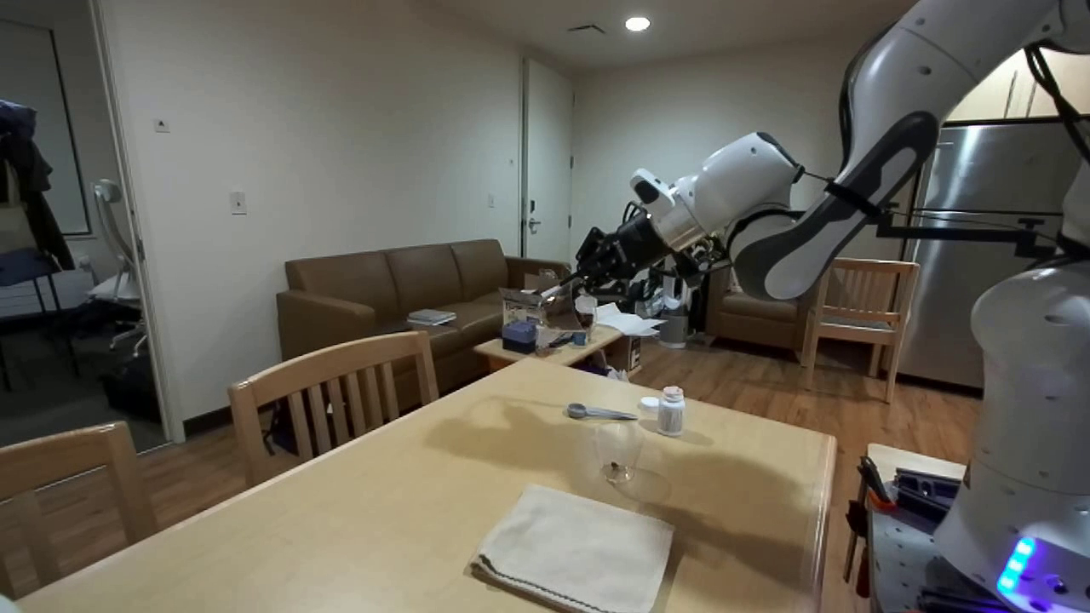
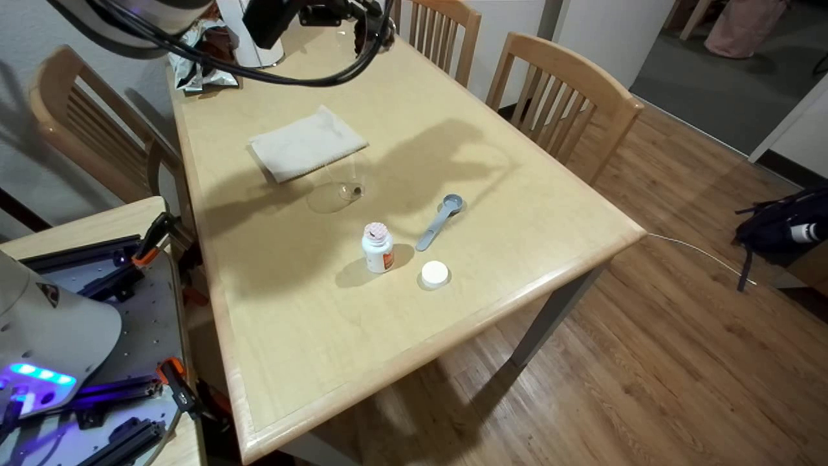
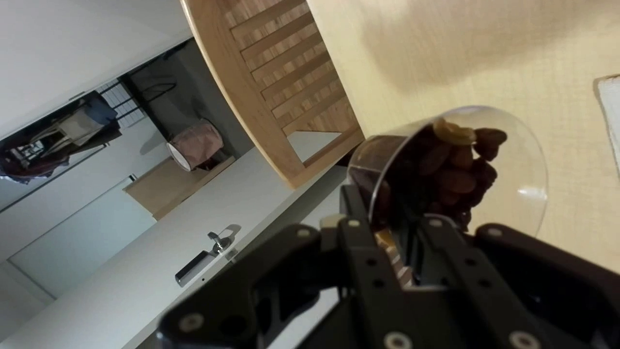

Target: Pour the contents from one clear cup to the other

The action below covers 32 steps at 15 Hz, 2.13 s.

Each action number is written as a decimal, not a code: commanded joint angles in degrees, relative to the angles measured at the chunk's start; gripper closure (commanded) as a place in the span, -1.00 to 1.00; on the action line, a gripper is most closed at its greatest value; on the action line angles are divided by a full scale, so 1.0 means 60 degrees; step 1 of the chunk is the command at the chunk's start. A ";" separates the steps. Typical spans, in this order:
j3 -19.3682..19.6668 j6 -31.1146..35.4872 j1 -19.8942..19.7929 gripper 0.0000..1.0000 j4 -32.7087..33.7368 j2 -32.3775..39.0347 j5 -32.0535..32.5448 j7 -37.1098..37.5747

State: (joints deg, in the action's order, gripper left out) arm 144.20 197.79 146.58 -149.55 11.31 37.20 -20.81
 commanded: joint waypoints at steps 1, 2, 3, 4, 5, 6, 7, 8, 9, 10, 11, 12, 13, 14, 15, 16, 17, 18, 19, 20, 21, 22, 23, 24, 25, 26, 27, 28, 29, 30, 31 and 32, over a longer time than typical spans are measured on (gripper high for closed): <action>0.0792 0.0051 0.0576 0.91 -0.0253 0.0543 0.0958 0.0579; 0.0885 0.0005 0.0790 0.91 -0.0311 0.0586 0.0911 0.0492; 0.0855 0.0005 0.0707 0.91 -0.0198 0.0527 0.1288 0.0720; 0.0843 0.0005 0.0690 0.91 -0.0285 0.0644 0.1253 0.0605; 0.0825 0.0005 0.0690 0.63 -0.0082 0.0143 0.0941 0.0283; 0.0822 0.0005 0.0689 0.63 -0.0085 0.0163 0.1007 0.0288; 0.0820 0.0005 0.0689 0.63 -0.0090 0.0180 0.1016 0.0288; 0.0818 0.0005 0.0689 0.63 -0.0095 0.0197 0.1019 0.0288; 0.0819 0.0005 0.0688 0.63 -0.0099 0.0213 0.1020 0.0288; 0.0818 0.0005 0.0688 0.63 -0.0104 0.0226 0.1020 0.0288; 0.0817 0.0005 0.0687 0.63 -0.0108 0.0236 0.1020 0.0288; 0.0817 0.0005 0.0687 0.63 -0.0111 0.0240 0.1021 0.0288; 0.0817 0.0005 0.0687 0.91 -0.0112 0.0240 0.1021 0.0288; 0.0817 0.0005 0.0650 0.91 -0.0186 0.0319 0.0973 0.0339; 0.0817 0.0049 0.0641 0.91 -0.0183 0.0251 0.1017 0.0389; 0.0816 0.0049 0.0632 0.91 -0.0176 0.0250 0.1001 0.0428; 0.0807 0.0048 0.0615 0.91 -0.0091 0.0263 0.0988 0.0499; 0.0786 0.0042 0.0600 0.91 -0.0030 0.0259 0.0984 0.0481; 0.0709 0.0005 0.0595 0.91 0.0132 0.0119 0.1085 0.0596; 0.0639 0.0005 0.0595 0.91 0.0337 0.0033 0.1168 0.0667; 0.0570 0.0006 0.0595 0.91 0.0530 0.0028 0.1151 0.0683; 0.0518 0.0006 0.0595 0.91 0.0715 -0.0059 0.1151 0.0729; 0.0497 0.0006 0.0596 0.91 0.0816 -0.0106 0.1166 0.0729; 0.0468 0.0006 0.0596 0.91 0.0936 -0.0184 0.1183 0.0757; 0.0486 0.0006 0.0596 0.91 0.0939 -0.0139 0.1139 0.0693; 0.0528 0.0006 0.0596 0.91 0.0890 -0.0201 0.1229 0.0714; 0.0588 0.0049 0.0595 0.91 0.0825 -0.0214 0.1278 0.0672; 0.0642 0.0050 0.0593 0.91 0.0738 -0.0195 0.1352 0.0609; 0.0684 0.0051 0.0589 0.91 0.0695 -0.0229 0.1463 0.0617; 0.0726 0.0052 0.0586 0.91 0.0665 -0.0216 0.1545 0.0585; 0.0761 0.0052 0.0584 0.91 0.0683 -0.0259 0.1673 0.0625; 0.0797 0.0051 0.0583 0.91 0.0685 -0.0313 0.1832 0.0693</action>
State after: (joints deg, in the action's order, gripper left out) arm 147.99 197.79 150.08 -145.19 9.25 45.07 -17.70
